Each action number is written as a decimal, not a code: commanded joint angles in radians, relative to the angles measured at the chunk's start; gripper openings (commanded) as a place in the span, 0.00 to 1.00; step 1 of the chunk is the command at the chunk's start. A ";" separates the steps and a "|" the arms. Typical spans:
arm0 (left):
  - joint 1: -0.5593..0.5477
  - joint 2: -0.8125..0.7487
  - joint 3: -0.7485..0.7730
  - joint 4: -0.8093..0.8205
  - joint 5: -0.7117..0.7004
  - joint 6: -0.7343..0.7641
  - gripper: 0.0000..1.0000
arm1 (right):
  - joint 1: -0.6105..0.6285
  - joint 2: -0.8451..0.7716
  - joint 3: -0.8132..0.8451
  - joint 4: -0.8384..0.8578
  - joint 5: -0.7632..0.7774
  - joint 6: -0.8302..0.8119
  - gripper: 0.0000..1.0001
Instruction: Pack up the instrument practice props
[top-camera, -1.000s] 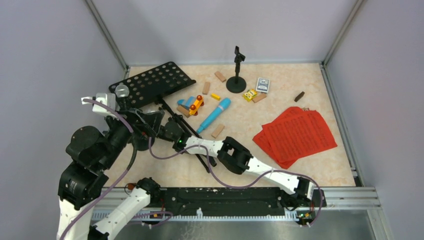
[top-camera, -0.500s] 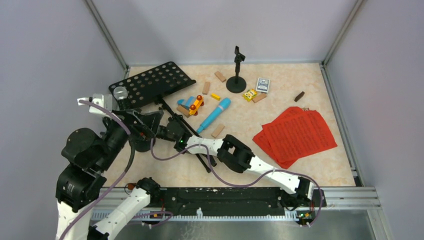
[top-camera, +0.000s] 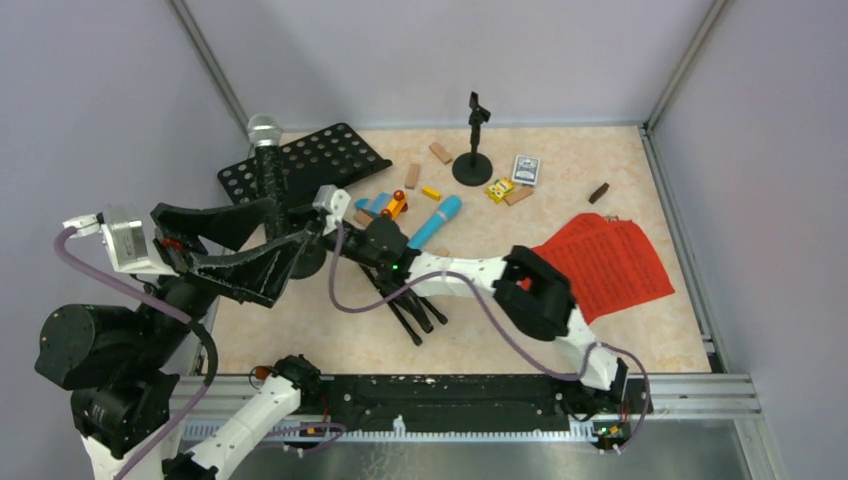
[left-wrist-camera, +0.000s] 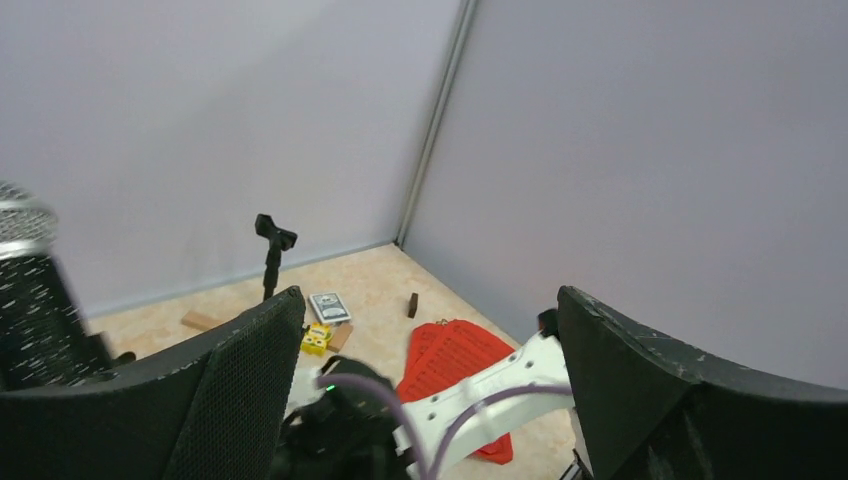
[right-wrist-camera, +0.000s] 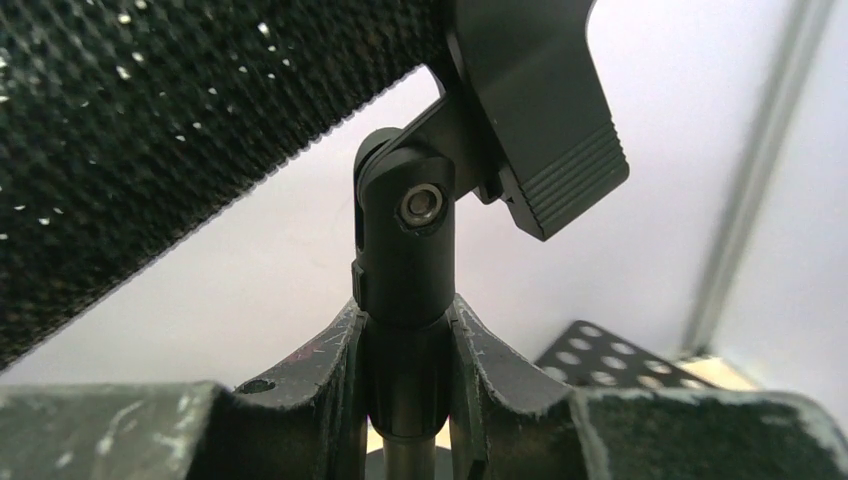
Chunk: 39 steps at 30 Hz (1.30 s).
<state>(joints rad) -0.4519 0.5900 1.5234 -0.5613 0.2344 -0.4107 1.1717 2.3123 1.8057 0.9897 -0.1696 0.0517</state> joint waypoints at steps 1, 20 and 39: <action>0.004 0.023 0.011 0.062 0.067 -0.024 0.99 | 0.008 -0.389 -0.270 0.151 0.147 -0.166 0.00; 0.004 0.007 -0.199 0.154 0.096 -0.114 0.99 | -0.078 -1.602 -1.420 -0.347 0.455 -0.287 0.00; 0.004 0.021 -0.332 0.106 0.084 -0.153 0.99 | -0.188 -1.090 -1.663 0.503 0.410 -0.153 0.00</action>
<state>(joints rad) -0.4519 0.6067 1.2007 -0.4789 0.3252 -0.5545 1.0111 1.1114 0.0685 1.1065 0.2916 -0.1505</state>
